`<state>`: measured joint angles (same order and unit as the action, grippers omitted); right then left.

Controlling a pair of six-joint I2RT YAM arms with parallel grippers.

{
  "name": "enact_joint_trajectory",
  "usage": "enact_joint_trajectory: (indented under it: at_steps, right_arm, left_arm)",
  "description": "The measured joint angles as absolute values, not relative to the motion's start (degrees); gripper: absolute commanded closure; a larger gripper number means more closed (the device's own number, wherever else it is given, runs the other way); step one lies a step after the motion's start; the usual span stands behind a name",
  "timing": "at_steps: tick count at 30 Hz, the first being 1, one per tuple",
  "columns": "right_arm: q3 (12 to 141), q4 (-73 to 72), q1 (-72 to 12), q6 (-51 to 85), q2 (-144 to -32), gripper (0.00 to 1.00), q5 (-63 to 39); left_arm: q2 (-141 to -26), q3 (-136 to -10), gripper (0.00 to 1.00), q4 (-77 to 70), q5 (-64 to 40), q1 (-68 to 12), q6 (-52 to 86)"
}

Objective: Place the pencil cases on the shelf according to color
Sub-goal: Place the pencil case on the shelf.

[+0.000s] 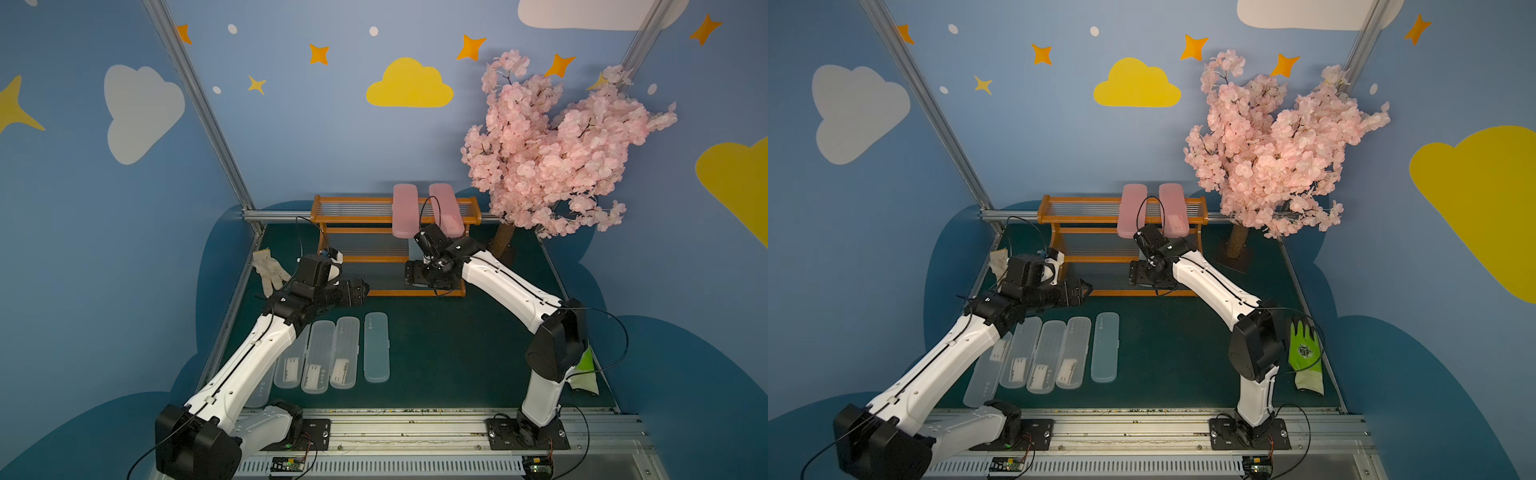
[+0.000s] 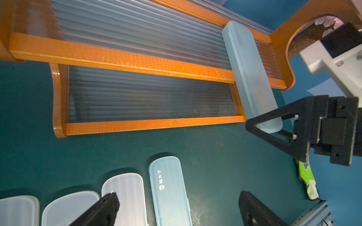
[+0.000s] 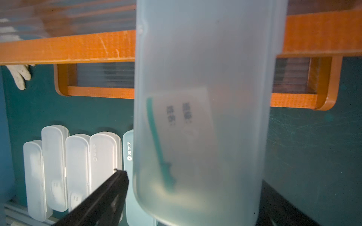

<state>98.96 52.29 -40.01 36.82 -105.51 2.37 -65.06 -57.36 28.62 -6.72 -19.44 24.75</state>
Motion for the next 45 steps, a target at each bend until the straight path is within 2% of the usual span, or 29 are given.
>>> enact_joint_trajectory:
  at_steps: [12,18,28,33,36,45]
  right_arm:
    - [92.29,52.56,-41.32,37.23,-98.17,0.06,1.23]
    - [88.66,52.34,-42.70,37.28,-95.00,0.10,1.48]
    - [80.60,49.63,-45.30,38.65,-90.13,0.25,3.20]
    - [79.13,47.46,-45.52,38.63,-90.26,0.40,4.01]
    - [79.77,46.33,-45.36,38.54,-91.33,0.45,5.13]
    - [84.44,44.71,-43.68,37.12,-97.43,0.50,8.43]
  left_arm:
    - [-60.80,-55.72,0.00,29.21,-6.00,-18.63,26.17]
    - [-58.00,-53.82,0.00,30.48,-5.04,-18.63,26.50]
    - [-55.37,-50.09,0.00,30.83,-3.60,-18.57,26.61]
    - [-54.72,-49.89,0.00,30.85,-3.62,-18.48,26.70]
    - [-54.70,-49.89,0.00,30.89,-3.66,-18.48,26.85]
    - [-54.68,-48.56,0.00,30.83,-4.58,-18.48,27.44]
